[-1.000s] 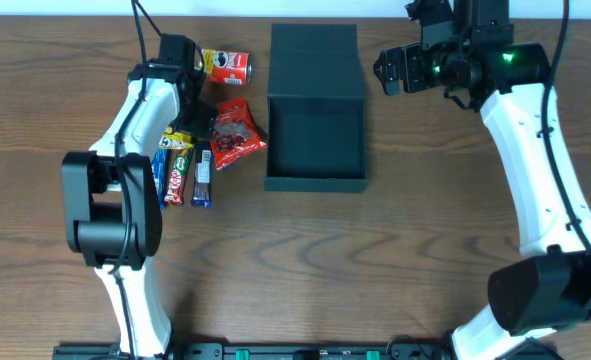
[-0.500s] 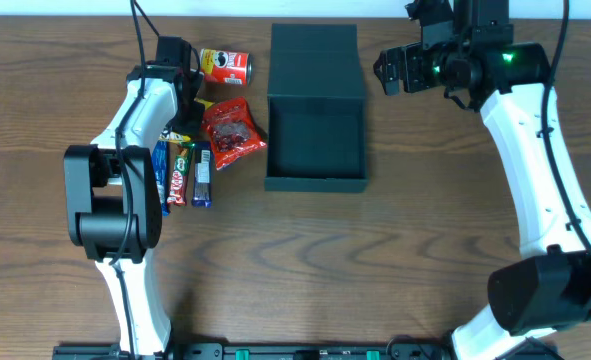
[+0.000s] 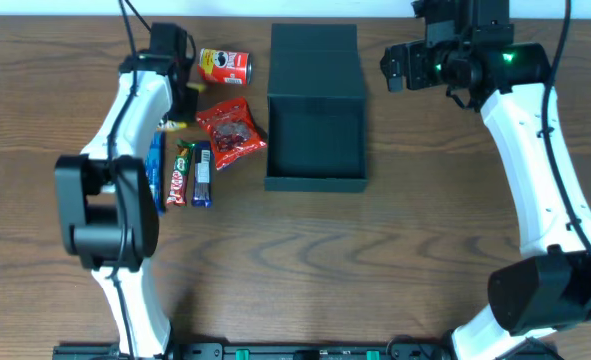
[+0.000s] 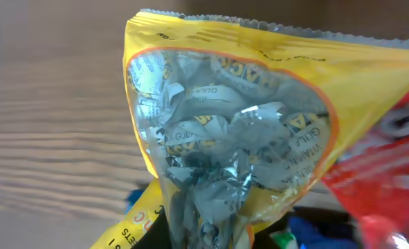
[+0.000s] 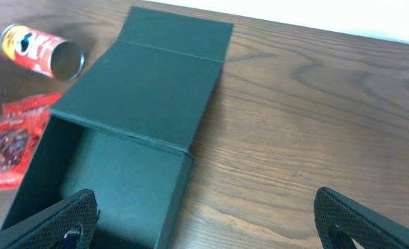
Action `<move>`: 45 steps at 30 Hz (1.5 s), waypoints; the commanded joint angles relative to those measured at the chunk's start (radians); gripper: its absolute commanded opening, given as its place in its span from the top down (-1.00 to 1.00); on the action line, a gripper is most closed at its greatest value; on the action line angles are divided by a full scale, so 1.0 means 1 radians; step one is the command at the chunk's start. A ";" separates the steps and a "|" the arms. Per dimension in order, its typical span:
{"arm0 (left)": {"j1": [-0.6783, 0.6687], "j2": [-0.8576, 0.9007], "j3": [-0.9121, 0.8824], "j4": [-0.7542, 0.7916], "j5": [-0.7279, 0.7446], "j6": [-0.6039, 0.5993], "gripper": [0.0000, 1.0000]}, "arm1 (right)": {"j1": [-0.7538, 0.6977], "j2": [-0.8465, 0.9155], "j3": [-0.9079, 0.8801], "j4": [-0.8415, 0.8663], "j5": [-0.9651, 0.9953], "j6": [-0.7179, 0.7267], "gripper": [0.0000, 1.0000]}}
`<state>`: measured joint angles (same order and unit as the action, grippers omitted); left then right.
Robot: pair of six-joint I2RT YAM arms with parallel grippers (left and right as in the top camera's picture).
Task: Pack container
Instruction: 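Grasp the yellow candy bag with the left gripper and lift it, then carry the yellow bag into the black box and release it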
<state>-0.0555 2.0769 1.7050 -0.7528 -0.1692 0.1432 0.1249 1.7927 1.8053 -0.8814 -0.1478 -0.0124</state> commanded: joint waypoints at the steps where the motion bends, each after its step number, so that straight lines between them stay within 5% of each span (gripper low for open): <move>1: -0.021 -0.138 0.048 0.005 -0.029 -0.073 0.88 | -0.037 -0.008 0.007 0.003 0.035 0.066 -0.99; 10: -0.252 -0.214 0.048 -0.011 -0.014 -0.278 0.88 | -0.153 -0.008 0.007 0.002 0.035 0.132 -0.98; 21: -0.529 -0.050 0.044 -0.084 -0.024 -0.762 0.89 | -0.204 -0.008 0.007 -0.003 0.035 0.139 -0.99; 33: -0.549 -0.016 0.043 -0.059 -0.021 -0.805 0.88 | -0.204 -0.008 0.007 -0.022 0.035 0.139 -0.99; 35: -0.549 -0.016 0.043 -0.058 -0.021 -0.805 0.32 | -0.204 -0.008 0.007 -0.022 0.035 0.139 -0.99; 37: -0.549 -0.016 0.043 -0.058 -0.021 -0.805 -0.84 | -0.204 -0.008 0.007 -0.022 0.035 0.139 -0.99; 45: -0.549 -0.018 0.071 -0.050 -0.021 -0.715 -1.00 | -0.204 -0.008 0.007 -0.022 0.035 0.140 -0.98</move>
<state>-0.6033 2.0720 1.7416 -0.8036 -0.1719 -0.6205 -0.0746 1.7927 1.8053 -0.9009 -0.1154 0.1150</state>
